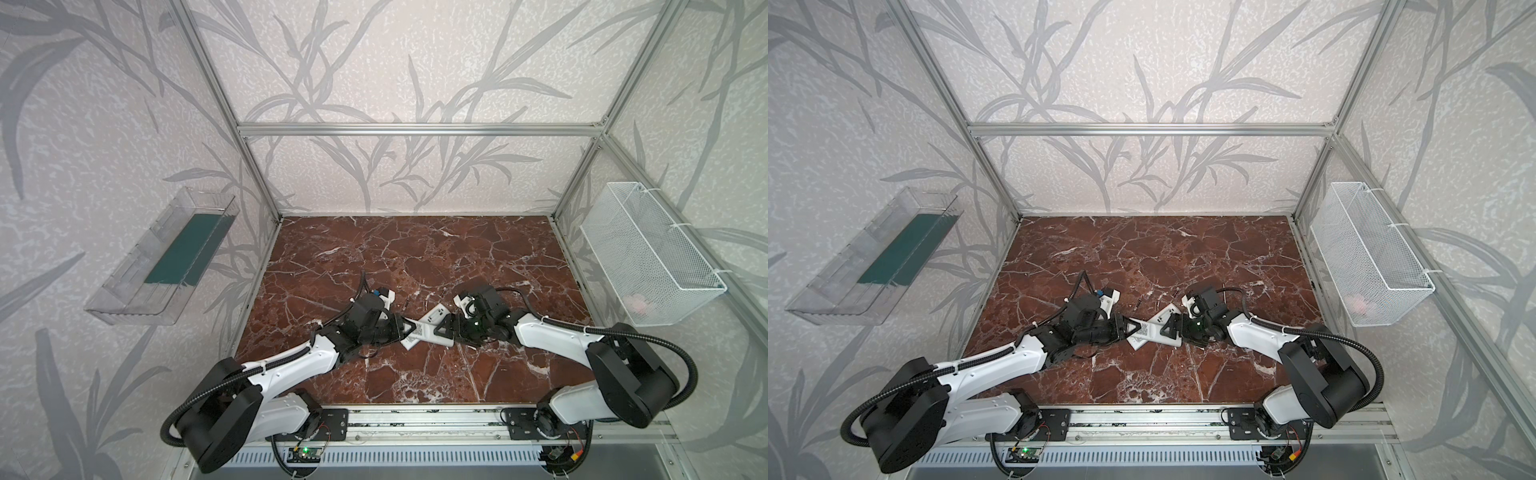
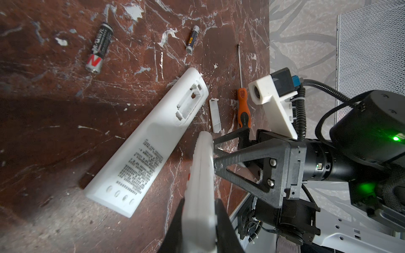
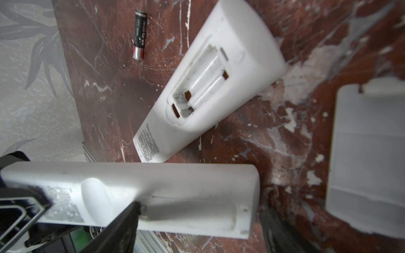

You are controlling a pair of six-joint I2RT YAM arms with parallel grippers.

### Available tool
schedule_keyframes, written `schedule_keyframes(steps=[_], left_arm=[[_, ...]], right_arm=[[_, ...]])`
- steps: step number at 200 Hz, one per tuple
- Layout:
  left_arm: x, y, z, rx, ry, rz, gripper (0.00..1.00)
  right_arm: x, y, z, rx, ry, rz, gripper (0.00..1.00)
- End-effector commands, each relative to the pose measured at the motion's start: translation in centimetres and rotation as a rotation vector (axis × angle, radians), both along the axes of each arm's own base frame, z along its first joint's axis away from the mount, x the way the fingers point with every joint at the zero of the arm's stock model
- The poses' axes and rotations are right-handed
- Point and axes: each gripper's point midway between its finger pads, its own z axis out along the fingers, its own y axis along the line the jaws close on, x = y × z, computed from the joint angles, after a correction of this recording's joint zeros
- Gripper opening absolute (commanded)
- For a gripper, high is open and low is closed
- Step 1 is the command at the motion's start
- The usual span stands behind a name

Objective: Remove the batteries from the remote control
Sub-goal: 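Slide the battery cover off the held remote with the right gripper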

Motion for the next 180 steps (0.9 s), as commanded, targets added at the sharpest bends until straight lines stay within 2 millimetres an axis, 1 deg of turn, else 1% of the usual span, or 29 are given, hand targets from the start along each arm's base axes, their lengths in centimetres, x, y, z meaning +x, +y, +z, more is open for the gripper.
schedule_keyframes(steps=[1, 28, 57, 80, 103, 119, 132, 163, 180], left_arm=[[-0.9, -0.6, -0.5, 0.016, 0.001, -0.056, 0.05], [-0.8, -0.4, -0.3, 0.029, -0.005, -0.046, 0.04], [-0.8, 0.2, -0.5, 0.073, -0.005, -0.030, 0.04], [-0.8, 1.5, -0.7, 0.148, -0.001, -0.001, 0.02], [-0.8, 3.2, -0.7, 0.235, -0.017, 0.037, 0.02], [-0.7, 3.9, -0.5, 0.270, -0.031, 0.047, 0.02], [-0.7, 4.1, -0.5, 0.284, -0.037, 0.047, 0.02], [-0.7, 3.8, -0.7, 0.283, -0.028, 0.039, 0.02], [-0.7, 3.7, -0.7, 0.280, -0.027, 0.036, 0.02]], right_arm=[[-2.1, -1.8, -2.6, -0.276, 0.006, 0.113, 0.85], [-3.0, -3.7, -3.3, -0.552, -0.019, 0.197, 0.87], [-3.2, -4.7, -3.5, -0.721, -0.029, 0.242, 0.88], [-2.8, -5.9, -2.6, -0.809, -0.047, 0.235, 0.89], [-2.3, -7.4, -0.7, -0.881, -0.089, 0.206, 0.89], [-2.0, -8.2, 0.5, -0.899, -0.113, 0.195, 0.90], [-1.9, -8.6, 0.8, -0.878, -0.108, 0.179, 0.90], [-2.2, -10.1, 1.4, -0.843, -0.088, 0.145, 0.90], [-2.5, -10.7, 2.1, -0.817, -0.087, 0.129, 0.91]])
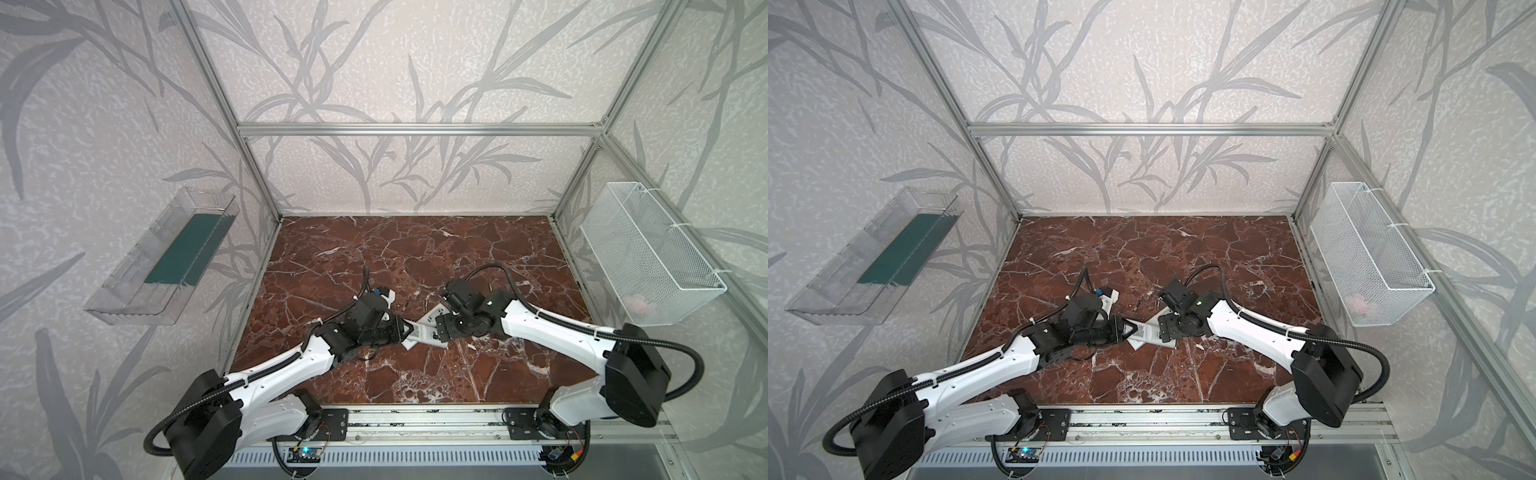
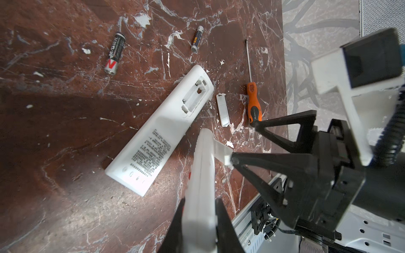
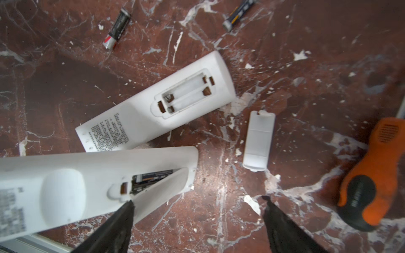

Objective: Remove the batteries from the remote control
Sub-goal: 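Slide the battery cover off the held remote with the right gripper, then lower the opened remote onto the table with the left gripper while the right withdraws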

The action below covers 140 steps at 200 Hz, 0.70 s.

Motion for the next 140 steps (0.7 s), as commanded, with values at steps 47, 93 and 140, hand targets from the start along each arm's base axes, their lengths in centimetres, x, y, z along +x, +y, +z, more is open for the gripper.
schedule_keyframes(steps=[47, 93, 140], left_arm=[[-0.1, 2.2, -1.8, 0.146, 0.014, 0.018, 0.02], [-0.4, 1.6, -2.1, 0.109, 0.030, 0.002, 0.02], [-1.2, 2.2, -3.2, 0.077, 0.070, 0.042, 0.02]], right_arm=[[-3.3, -5.3, 2.7, 0.011, -0.002, -0.014, 0.92], [-3.3, -1.6, 5.6, 0.333, -0.053, 0.090, 0.94], [-3.7, -0.2, 4.5, 0.414, -0.002, 0.139, 0.94]])
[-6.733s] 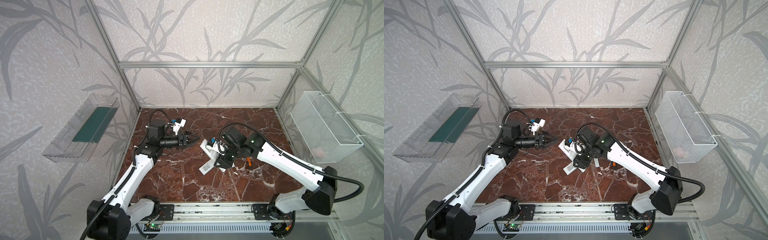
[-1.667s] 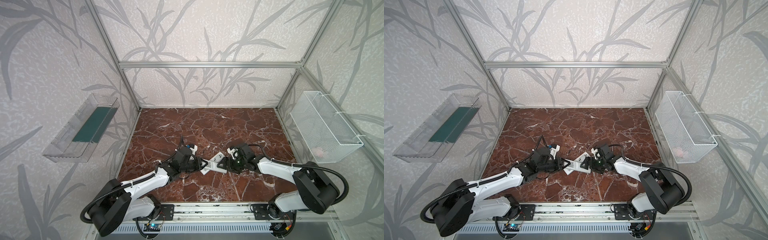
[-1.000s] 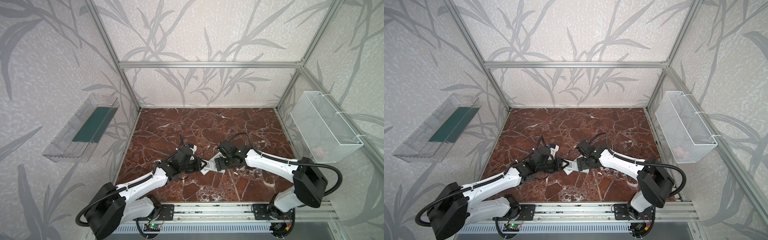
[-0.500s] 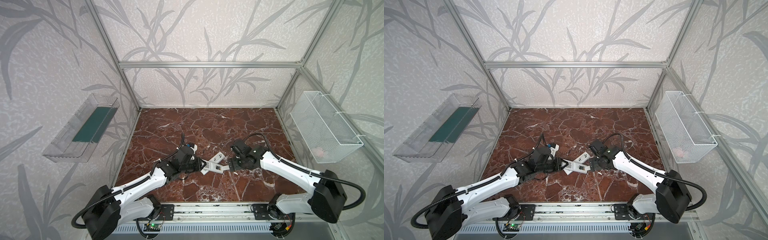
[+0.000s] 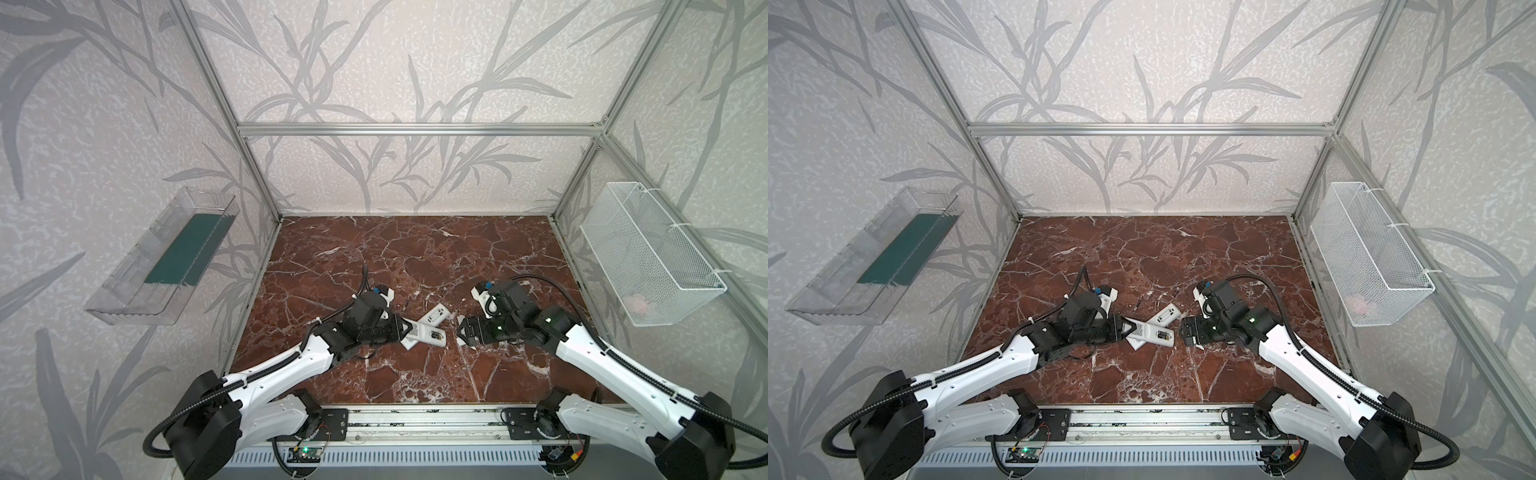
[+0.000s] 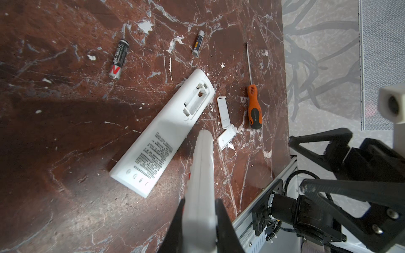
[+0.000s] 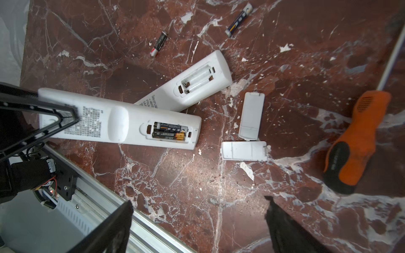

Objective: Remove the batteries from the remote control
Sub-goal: 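Lower the opened remote onto the table with the left gripper while the right withdraws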

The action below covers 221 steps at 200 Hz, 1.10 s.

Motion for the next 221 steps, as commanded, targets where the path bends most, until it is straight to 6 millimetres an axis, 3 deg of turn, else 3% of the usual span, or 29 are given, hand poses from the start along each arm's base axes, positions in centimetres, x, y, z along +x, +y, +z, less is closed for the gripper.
schedule_keyframes(steps=[1, 30, 103, 155, 186, 216, 221], left_arm=[[-1.3, 2.2, -3.2, 0.087, 0.071, 0.042, 0.02], [-1.9, 3.7, -3.8, 0.126, 0.070, 0.073, 0.02], [-4.3, 6.3, -3.9, 0.161, 0.088, 0.085, 0.02], [-5.2, 8.0, -4.5, 0.154, 0.082, 0.136, 0.02], [-5.3, 8.0, -4.8, 0.163, 0.089, 0.130, 0.02], [-5.2, 8.1, -5.2, 0.167, 0.093, 0.132, 0.02], [-5.2, 8.0, -5.2, 0.165, 0.095, 0.133, 0.02]], right_arm=[[-0.4, 1.9, 0.2, 0.092, 0.014, 0.078, 0.93], [-0.8, 4.0, -0.7, 0.179, 0.099, 0.120, 0.93], [1.1, 9.5, -3.4, 0.369, 0.283, 0.153, 0.93], [1.4, 11.1, -6.1, 0.390, 0.360, 0.133, 0.93], [1.9, 12.1, -7.3, 0.417, 0.389, 0.118, 0.93], [2.9, 13.3, -7.2, 0.450, 0.369, 0.114, 0.93], [2.9, 13.4, -8.0, 0.443, 0.387, 0.109, 0.93]])
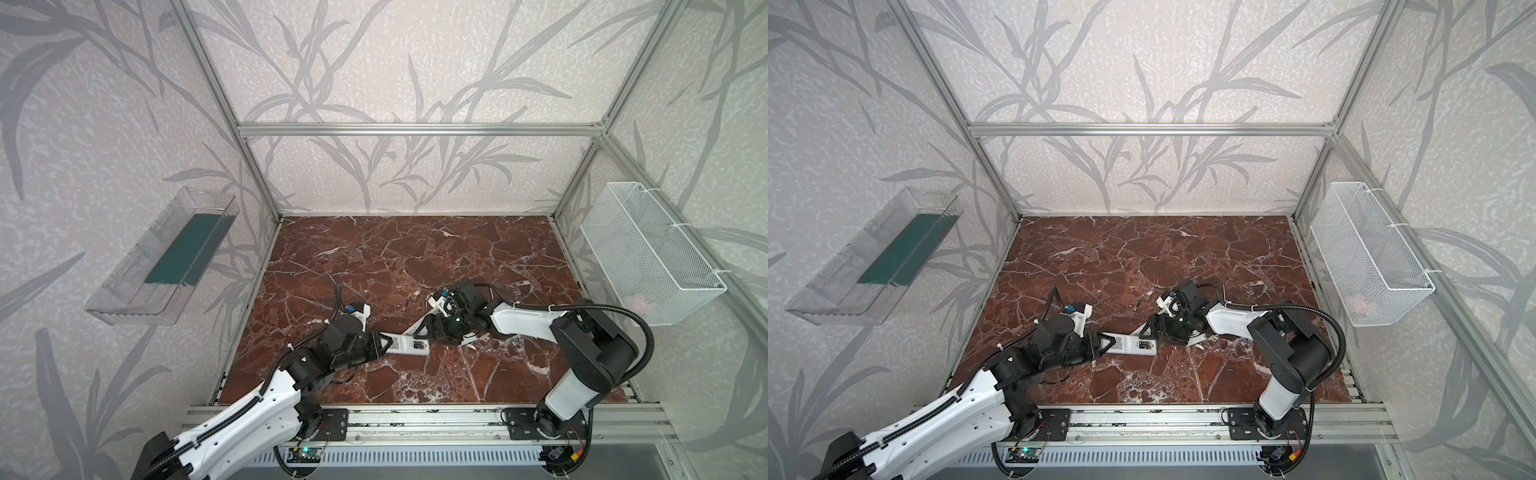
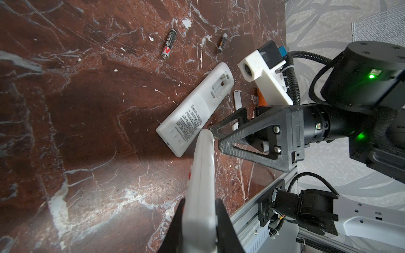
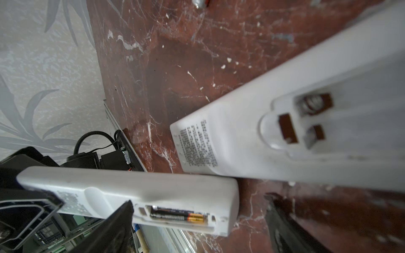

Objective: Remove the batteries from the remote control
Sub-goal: 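Lower the opened remote onto the table with the left gripper while the right withdraws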

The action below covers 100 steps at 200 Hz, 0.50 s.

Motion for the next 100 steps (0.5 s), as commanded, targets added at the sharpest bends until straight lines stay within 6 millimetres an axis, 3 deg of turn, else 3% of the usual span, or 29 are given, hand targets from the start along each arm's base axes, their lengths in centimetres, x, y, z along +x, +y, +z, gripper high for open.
schedule_keyframes(steps=[1, 100], left_arm=[[-1.4, 2.7, -4.7, 0.162, 0.108, 0.033, 0.02], [-0.8, 2.7, -6.0, 0.147, 0.126, 0.052, 0.02]], right_arm=[[1.0, 1.5, 0.2, 0.053, -0.008, -0.008, 0.93], [4.0, 3.7, -1.4, 0.072, -0.037, -0.020, 0.93]])
